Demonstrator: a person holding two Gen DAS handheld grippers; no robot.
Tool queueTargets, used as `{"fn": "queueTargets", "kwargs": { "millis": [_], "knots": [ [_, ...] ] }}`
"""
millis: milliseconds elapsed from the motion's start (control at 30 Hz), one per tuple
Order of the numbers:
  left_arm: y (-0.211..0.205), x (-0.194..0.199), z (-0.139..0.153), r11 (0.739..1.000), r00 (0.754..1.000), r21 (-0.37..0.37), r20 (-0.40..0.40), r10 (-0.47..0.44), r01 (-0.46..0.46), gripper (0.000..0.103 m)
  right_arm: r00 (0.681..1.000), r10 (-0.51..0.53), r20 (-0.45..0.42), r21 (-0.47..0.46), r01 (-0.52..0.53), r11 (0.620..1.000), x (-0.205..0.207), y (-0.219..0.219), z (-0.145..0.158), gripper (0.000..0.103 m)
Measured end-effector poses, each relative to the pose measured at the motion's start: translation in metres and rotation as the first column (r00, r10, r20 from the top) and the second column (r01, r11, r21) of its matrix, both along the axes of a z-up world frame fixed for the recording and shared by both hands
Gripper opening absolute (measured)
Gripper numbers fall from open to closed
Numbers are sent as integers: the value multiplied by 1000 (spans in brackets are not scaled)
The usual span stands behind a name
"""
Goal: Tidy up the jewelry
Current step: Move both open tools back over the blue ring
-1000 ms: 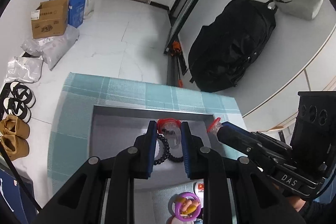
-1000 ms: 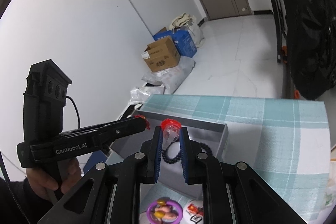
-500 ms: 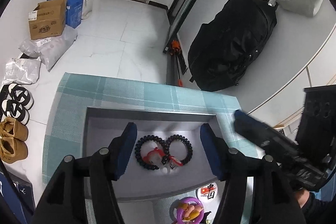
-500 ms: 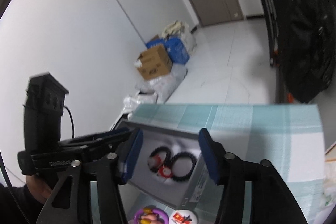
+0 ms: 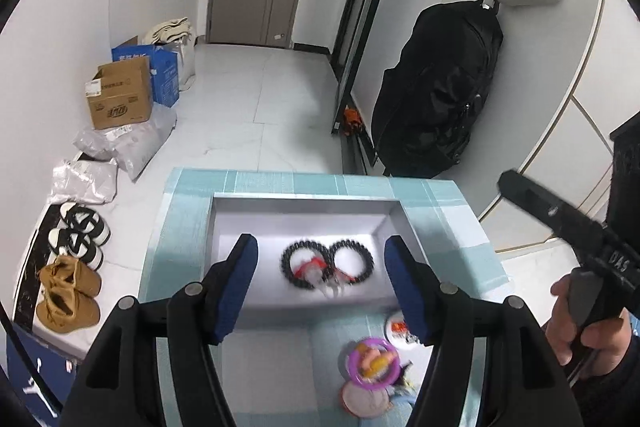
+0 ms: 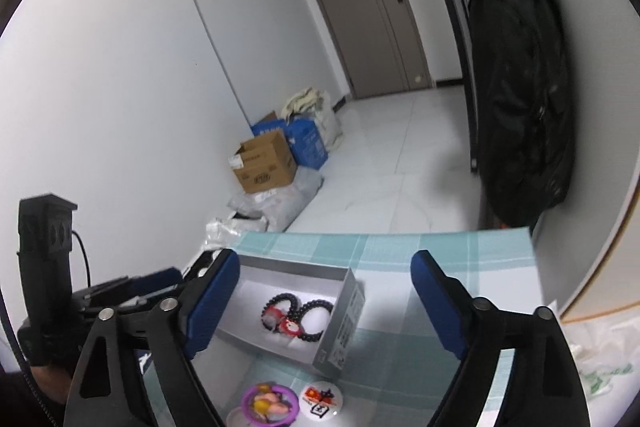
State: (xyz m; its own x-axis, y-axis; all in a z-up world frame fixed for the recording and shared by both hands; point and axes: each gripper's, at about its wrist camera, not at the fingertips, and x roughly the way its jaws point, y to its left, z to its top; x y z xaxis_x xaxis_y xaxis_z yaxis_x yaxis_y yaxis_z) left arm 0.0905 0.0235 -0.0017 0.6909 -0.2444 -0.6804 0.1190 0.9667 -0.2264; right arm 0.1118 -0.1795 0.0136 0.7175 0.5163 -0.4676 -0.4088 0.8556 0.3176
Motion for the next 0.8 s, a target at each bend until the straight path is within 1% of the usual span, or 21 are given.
{"fn": "queueTargets", "kwargs": {
  "millis": [33, 100, 233, 300, 367, 400, 467, 567, 733, 800],
  "knots": [
    [-1, -4, -1, 1000, 1000, -7, -7, 2, -2, 61, 1000, -1, 7, 3, 1, 1000, -4, -3, 2, 94],
    [2, -14, -7, 999, 1000, -39, -29, 0, -1, 63, 1000, -1, 14, 10, 1, 1000, -13, -5, 5, 97],
    [2, -30, -29, 996, 991, -78, -135, 21, -31, 65, 1000, -4, 22, -24, 5, 1000, -29, -9, 4, 100],
    [-3, -40, -34, 995, 986, -95, -167, 2, -18, 65, 1000, -12, 12, -34, 13, 999, -39, -15, -1, 101],
    [-11, -48, -39, 999, 983, -39, -184, 10, -17, 65, 1000, -27, -14, -27, 27, 999, -47, -24, -6, 101],
    [-14, -49, -42, 999, 978, -31, -208, 4, -10, 65, 998, -39, -39, -21, 38, 999, -51, -27, -11, 101],
    [-18, -53, -48, 999, 968, -40, -253, 1, -11, 65, 996, -52, -73, -21, 50, 999, -58, -34, -16, 101],
    [-23, -58, -48, 999, 964, -38, -266, 6, -17, 65, 989, -57, -138, -30, 54, 998, -63, -37, -27, 101],
    [-35, -66, -54, 1000, 956, -15, -293, 3, -8, 65, 988, -47, -148, -37, 42, 998, -71, -40, -30, 102],
    [-35, -68, -58, 1000, 949, -9, -314, 7, -10, 65, 982, -42, -186, -15, 39, 999, -70, -42, -34, 102]
  ]
}}
